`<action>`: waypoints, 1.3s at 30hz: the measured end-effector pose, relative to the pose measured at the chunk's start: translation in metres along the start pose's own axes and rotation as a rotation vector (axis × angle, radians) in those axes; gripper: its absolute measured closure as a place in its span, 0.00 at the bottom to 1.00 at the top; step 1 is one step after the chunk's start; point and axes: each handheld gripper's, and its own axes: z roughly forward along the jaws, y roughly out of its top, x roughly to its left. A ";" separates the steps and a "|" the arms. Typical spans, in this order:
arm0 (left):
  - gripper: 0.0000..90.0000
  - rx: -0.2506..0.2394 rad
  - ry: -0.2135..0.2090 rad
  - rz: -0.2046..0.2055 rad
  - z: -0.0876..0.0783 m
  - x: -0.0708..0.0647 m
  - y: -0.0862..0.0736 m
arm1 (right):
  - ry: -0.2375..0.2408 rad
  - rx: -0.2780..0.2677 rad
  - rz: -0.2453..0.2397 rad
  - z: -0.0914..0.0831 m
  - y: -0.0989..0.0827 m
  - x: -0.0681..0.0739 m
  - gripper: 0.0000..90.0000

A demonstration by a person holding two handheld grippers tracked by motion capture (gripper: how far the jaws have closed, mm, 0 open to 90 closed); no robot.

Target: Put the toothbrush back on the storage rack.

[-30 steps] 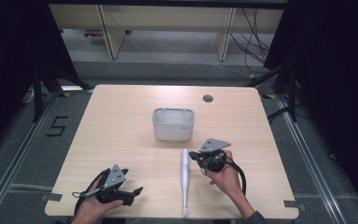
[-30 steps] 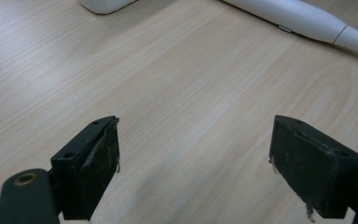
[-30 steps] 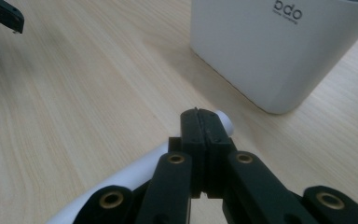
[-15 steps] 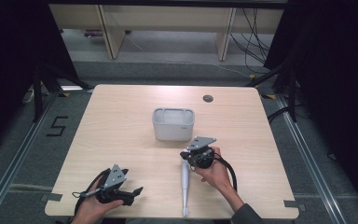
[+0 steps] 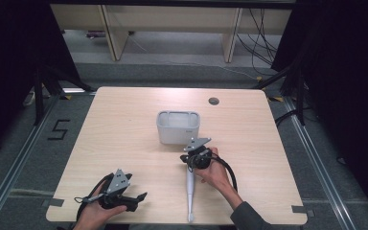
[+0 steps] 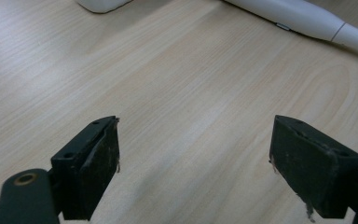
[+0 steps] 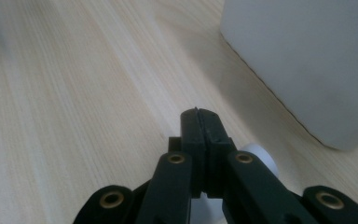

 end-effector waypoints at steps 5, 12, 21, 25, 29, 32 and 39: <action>0.17 -0.010 0.002 -0.010 0.000 -0.001 0.000 | -0.009 0.032 0.000 0.003 -0.002 -0.003 1.00; 0.17 0.000 0.002 0.002 0.000 0.000 0.000 | -0.024 0.050 -0.016 0.003 -0.006 -0.008 1.00; 0.17 -0.011 0.000 -0.014 0.001 -0.001 0.000 | -0.044 0.061 0.004 -0.007 -0.015 -0.016 1.00; 0.17 -0.012 0.001 -0.014 0.000 -0.001 0.000 | -0.043 0.089 0.008 -0.012 -0.021 -0.016 1.00; 0.17 -0.012 0.001 -0.016 0.000 -0.001 0.000 | -0.042 0.089 0.011 -0.017 -0.025 -0.015 1.00; 0.17 -0.001 0.011 -0.004 -0.001 0.001 0.000 | -0.050 0.090 0.011 -0.021 -0.027 -0.016 1.00; 0.17 0.000 0.008 -0.005 0.000 0.000 0.000 | -0.062 0.079 0.024 -0.033 -0.034 -0.017 1.00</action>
